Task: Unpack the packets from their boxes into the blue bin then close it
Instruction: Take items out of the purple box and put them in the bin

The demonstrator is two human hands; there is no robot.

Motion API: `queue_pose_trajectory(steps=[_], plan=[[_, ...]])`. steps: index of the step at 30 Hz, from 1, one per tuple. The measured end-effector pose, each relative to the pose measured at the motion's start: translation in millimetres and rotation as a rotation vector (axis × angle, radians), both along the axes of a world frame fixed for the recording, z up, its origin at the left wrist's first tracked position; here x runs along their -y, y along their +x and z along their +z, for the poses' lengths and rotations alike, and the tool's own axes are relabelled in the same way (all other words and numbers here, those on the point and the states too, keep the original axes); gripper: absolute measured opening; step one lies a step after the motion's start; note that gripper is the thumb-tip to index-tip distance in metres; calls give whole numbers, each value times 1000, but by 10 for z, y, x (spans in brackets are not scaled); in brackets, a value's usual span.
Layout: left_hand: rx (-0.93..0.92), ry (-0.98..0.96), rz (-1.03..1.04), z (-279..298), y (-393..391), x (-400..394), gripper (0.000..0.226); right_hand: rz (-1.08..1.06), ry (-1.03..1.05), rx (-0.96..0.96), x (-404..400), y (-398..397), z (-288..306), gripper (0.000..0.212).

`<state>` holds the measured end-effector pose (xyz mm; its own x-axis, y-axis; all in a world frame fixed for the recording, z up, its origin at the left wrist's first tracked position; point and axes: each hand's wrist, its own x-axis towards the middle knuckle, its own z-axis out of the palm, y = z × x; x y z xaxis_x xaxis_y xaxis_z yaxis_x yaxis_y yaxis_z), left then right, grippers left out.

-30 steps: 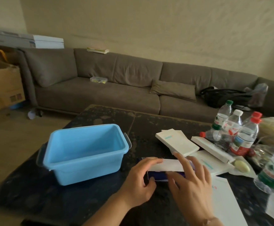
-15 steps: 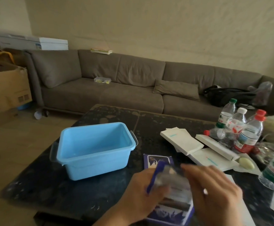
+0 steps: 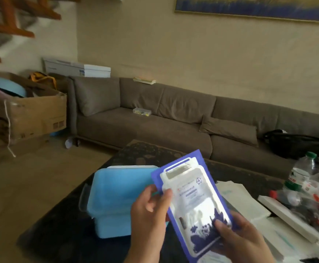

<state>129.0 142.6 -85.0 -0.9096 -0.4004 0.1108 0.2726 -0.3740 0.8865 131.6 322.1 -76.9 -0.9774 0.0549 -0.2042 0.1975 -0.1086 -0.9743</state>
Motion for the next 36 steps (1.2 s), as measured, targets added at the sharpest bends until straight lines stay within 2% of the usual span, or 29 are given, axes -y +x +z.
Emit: queue_pose_trajectory(steps=[3,5,6,7,8,9,10,12,14,16,20,24,27,31,36], plan=[[-59,-146,157,32,-132,404,31,-56,103,-173,100,-307,135,28],[-49,-437,323,-38,-186,680,31,-23,204,-246,222,-543,289,26],[-23,-673,446,-95,-207,804,26,9,270,-280,297,-685,368,26],[39,-927,558,-154,-222,916,24,44,344,-307,378,-838,439,26],[151,-1138,584,-188,-209,983,32,95,434,-325,477,-982,498,25],[314,-1289,524,-206,-198,1031,45,160,532,-327,586,-1111,539,24],[481,-1345,435,-205,-187,1072,57,238,619,-311,708,-1221,559,24],[614,-1184,288,-221,-182,1215,63,398,770,-237,937,-1421,505,21],[561,-997,251,-234,-185,1364,59,533,903,-148,1142,-1566,375,19],[531,-920,242,-241,-176,1481,56,640,946,-41,1314,-1665,212,21],[548,-930,187,-248,-187,1555,54,780,1045,78,1592,-1709,-2,28],[546,-927,194,-241,-200,1562,53,885,1312,116,1736,-1700,-140,40],[537,-910,205,-238,-199,1555,52,905,1389,174,1750,-1668,-213,49],[526,-907,218,-251,-194,1547,51,898,1444,155,1706,-1590,-235,62],[538,-919,214,-268,-201,1535,49,1039,1680,82,1672,-1493,-175,40]])
